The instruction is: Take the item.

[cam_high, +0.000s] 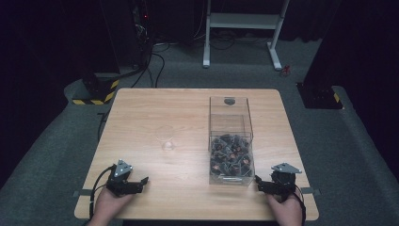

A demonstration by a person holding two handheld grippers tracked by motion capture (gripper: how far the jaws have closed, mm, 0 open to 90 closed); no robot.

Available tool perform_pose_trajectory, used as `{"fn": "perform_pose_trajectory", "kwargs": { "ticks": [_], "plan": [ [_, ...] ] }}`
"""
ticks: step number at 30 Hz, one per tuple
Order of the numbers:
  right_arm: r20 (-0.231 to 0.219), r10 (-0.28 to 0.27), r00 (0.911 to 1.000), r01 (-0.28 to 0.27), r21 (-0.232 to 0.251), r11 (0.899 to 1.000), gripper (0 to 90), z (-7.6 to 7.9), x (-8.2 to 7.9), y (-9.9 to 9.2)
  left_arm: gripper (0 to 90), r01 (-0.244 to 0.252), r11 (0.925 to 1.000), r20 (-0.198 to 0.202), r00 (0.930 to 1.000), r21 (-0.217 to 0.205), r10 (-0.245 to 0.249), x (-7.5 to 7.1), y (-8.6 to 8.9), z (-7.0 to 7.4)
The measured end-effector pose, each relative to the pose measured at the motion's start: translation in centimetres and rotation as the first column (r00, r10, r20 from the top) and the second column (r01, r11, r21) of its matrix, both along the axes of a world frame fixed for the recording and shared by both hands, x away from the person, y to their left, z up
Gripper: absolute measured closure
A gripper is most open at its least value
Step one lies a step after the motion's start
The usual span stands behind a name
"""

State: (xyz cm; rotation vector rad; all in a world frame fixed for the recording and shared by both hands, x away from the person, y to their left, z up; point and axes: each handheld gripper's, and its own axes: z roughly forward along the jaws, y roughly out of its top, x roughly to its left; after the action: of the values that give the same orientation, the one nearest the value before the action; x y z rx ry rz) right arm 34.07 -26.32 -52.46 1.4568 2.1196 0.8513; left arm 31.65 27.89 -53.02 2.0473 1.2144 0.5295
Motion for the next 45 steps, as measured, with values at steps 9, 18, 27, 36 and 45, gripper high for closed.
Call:
{"fn": "perform_pose_trajectory", "kwargs": {
  "ticks": [9, 18, 27, 36, 45],
  "plan": [
    [0.002, 0.002, 1.0000, -0.002, -0.002, 1.000, 7.7, 0.0, 0.0, 0.0, 12.4, 0.000, 1.0000, 0.000, 1.0000, -0.001, 0.000, 0.0, 0.0, 0.0],
    [0.003, 0.005, 1.0000, -0.005, -0.003, 1.000, 7.7, 0.0, 0.0, 0.0, 15.8, -0.012, 0.9999, 0.008, 0.9999, -0.001, 0.012, -0.1, 0.1, 0.0],
    [0.004, 0.013, 0.9999, -0.013, -0.001, 1.000, 8.0, 0.0, -0.1, -0.1, 14.6, -0.012, 0.9999, 0.000, 0.9999, 0.005, 0.012, -0.1, 0.0, 0.1],
    [0.003, 0.011, 0.9999, -0.011, 0.002, 1.000, 7.9, 0.0, -0.1, -0.1, 14.7, 0.014, 0.9997, -0.014, 0.9998, -0.022, -0.014, -0.2, -0.1, 0.5],
    [0.003, 0.012, 0.9999, -0.012, 0.001, 1.000, 7.9, 0.0, -0.1, -0.1, 14.7, 0.032, 0.9977, -0.001, 0.9995, -0.059, -0.032, -0.3, -0.2, 1.3]
  ]
}}
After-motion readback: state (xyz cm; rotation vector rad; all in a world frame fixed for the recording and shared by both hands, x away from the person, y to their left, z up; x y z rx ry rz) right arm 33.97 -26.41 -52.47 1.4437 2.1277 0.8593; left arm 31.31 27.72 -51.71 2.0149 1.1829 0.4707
